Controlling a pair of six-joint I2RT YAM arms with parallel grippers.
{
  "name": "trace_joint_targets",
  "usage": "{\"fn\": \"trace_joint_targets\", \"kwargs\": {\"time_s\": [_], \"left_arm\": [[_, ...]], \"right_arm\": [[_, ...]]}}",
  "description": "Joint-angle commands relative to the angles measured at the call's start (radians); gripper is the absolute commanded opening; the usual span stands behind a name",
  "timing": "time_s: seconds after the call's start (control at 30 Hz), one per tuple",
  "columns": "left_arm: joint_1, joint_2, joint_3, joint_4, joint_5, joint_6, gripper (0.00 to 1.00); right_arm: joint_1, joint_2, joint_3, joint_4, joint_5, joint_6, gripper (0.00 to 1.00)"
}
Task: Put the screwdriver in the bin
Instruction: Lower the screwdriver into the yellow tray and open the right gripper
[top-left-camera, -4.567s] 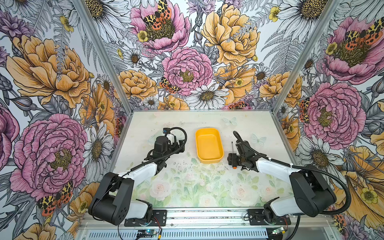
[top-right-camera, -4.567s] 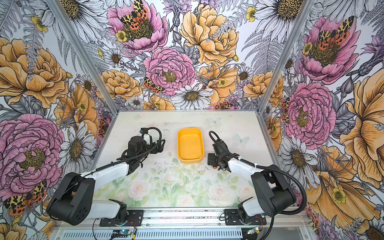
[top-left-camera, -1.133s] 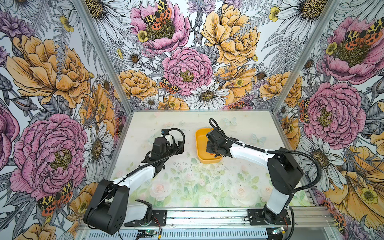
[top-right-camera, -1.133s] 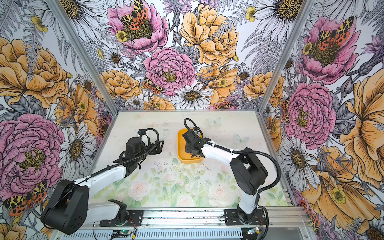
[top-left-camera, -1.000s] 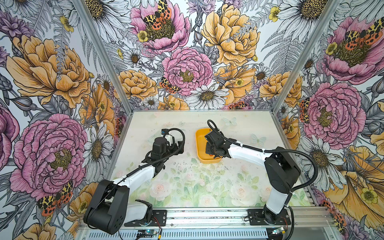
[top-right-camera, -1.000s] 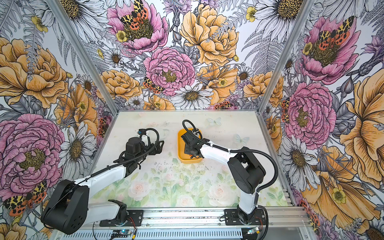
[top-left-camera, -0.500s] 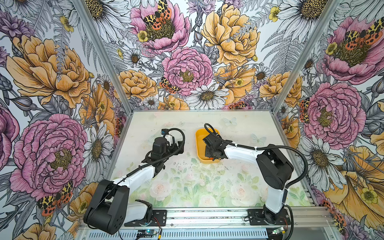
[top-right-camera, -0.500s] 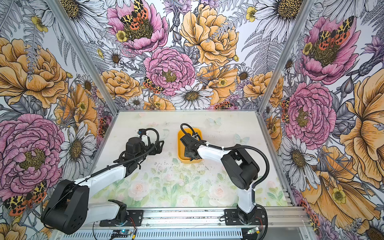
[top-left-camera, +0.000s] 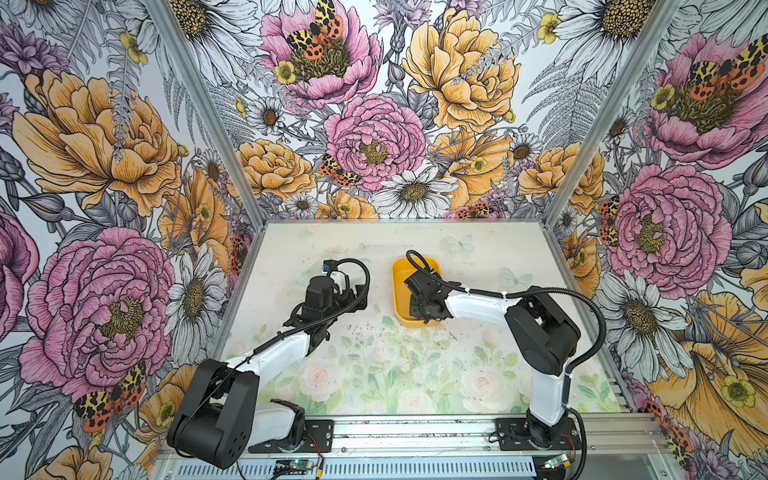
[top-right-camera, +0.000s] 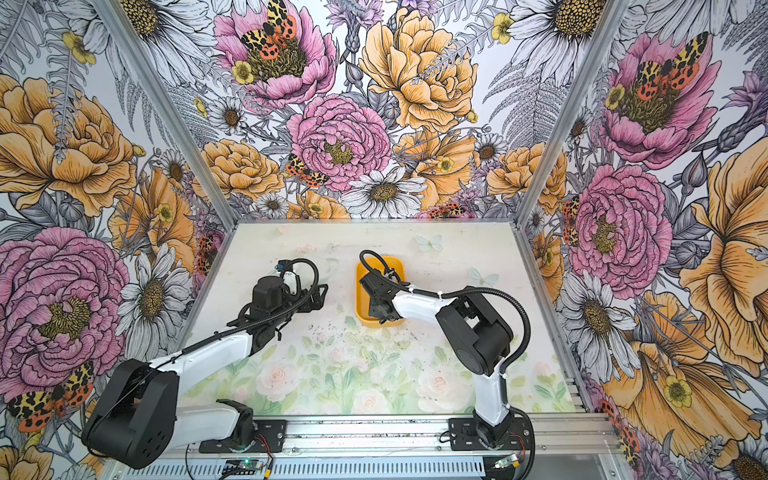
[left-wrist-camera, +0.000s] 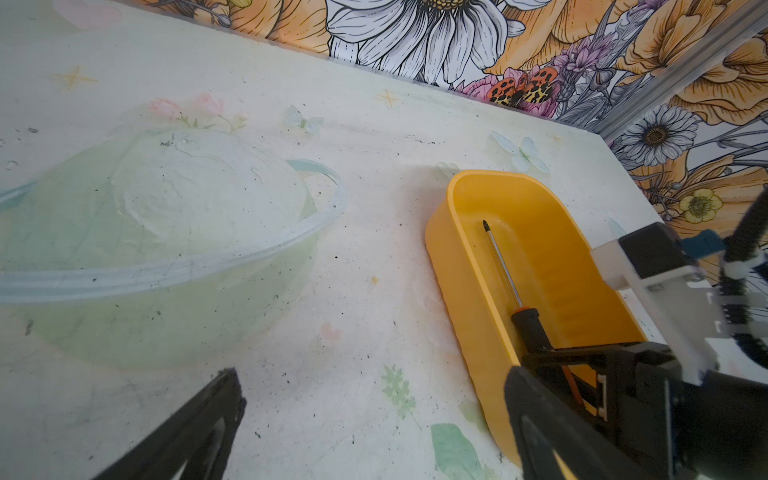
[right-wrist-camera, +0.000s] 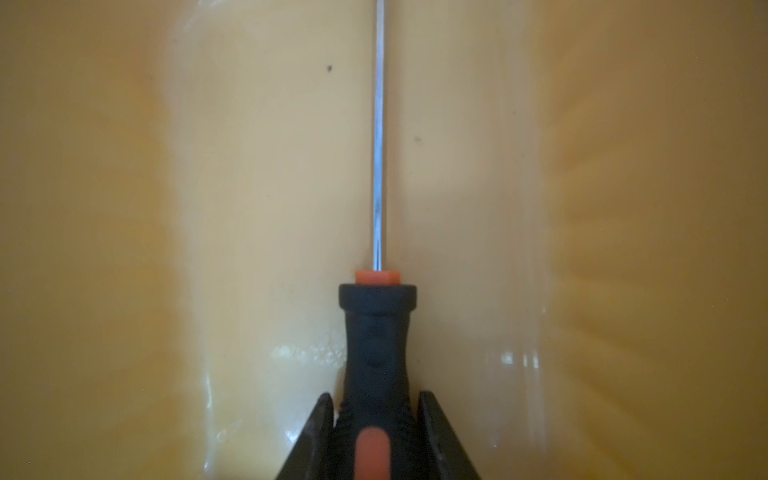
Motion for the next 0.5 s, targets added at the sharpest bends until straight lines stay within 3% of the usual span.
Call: {"fn": "trace_joint_targets", "kwargs": {"time_s": [0.0,0.1,0.2,0.47], "left_arm": [[0.002,-0.012,-0.011,0.0,0.007,-0.01,0.99],[0.003,-0.012,-0.011,0.0,0.006,-0.009,0.99],[0.003,-0.012,-0.012,0.0,0.006,-0.011,0.99],[0.002,-0.009,-0.011,0.0,0.007,-0.01,0.99]], "right_arm": [[0.007,0.024,0.022,0.012,-0.003,0.006,0.19],[0.007,0.027,0.026,0.012,-0.01,0.005,0.39],[0.007,0.027,0.028,0.012,-0.017,0.002,0.51],[0.004,0.013,0.03,0.004,-0.026,-0.012,0.68]]}}
